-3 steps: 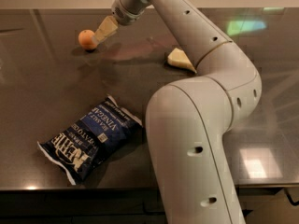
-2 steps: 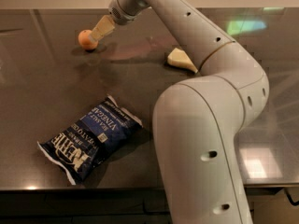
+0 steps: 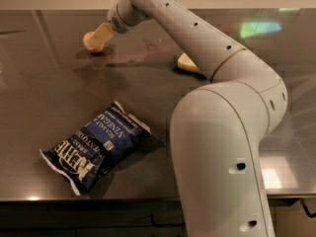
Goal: Pick orange
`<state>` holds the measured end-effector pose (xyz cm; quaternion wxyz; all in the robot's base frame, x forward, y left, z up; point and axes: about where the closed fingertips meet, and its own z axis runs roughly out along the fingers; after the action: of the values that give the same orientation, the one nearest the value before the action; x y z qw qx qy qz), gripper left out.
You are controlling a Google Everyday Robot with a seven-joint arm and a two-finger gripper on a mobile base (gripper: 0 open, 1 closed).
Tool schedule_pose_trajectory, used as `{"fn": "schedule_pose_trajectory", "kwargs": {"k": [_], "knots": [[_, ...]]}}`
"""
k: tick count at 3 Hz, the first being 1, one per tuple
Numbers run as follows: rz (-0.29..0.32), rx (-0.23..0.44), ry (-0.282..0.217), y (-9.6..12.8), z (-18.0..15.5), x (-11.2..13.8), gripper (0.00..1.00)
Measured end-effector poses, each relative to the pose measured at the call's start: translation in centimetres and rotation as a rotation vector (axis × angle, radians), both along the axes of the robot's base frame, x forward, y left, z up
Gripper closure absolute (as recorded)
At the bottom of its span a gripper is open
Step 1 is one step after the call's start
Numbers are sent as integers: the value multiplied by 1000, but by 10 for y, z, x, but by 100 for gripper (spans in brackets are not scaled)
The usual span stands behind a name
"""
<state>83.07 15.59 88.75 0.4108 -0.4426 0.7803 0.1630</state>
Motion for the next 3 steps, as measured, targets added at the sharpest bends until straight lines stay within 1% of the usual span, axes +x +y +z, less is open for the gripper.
{"fn": "schedule_pose_trajectory", "kwargs": {"k": [1, 2, 3], "knots": [[40, 19, -8, 22, -9, -3, 0], [63, 31, -5, 35, -15, -5, 0], [81, 37, 12, 50, -21, -6, 7]]}}
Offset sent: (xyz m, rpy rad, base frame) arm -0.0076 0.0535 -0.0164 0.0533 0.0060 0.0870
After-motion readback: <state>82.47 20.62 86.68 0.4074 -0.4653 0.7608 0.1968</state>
